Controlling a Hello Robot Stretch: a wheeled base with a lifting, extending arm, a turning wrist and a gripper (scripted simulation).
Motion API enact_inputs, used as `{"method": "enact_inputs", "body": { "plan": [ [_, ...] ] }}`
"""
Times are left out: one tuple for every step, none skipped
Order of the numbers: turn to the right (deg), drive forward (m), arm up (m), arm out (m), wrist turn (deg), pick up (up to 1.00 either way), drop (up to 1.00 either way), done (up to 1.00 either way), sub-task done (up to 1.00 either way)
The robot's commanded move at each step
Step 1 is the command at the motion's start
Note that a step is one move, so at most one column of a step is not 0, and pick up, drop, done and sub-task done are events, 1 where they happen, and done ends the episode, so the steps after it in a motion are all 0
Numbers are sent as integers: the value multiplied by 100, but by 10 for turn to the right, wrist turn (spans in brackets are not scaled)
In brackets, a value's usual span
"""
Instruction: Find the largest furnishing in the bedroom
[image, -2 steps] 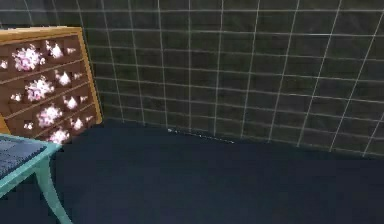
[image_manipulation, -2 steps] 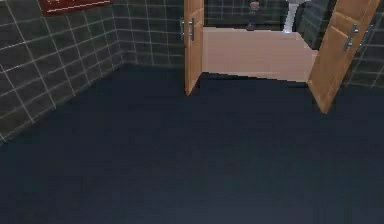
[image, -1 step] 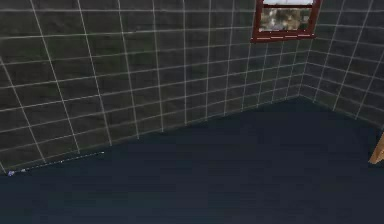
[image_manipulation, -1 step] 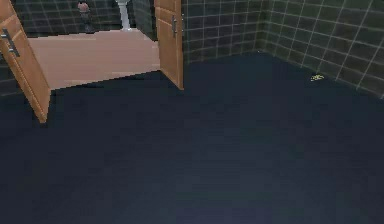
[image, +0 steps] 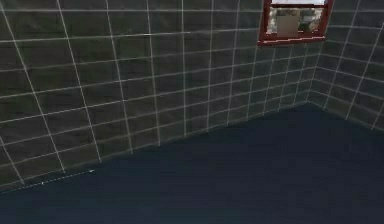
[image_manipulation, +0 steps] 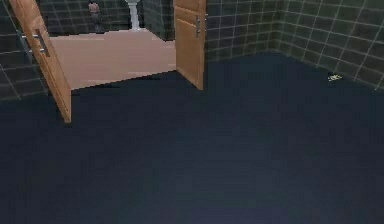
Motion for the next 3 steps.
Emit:
{"method": "enact_inputs", "body": {
  "plan": [
    [-450,0,0,0,0,0,0,0,0],
    [-450,0,0,0,0,0,0,0,0],
    [-450,0,0,0,0,0,0,0,0]
  ]
}}
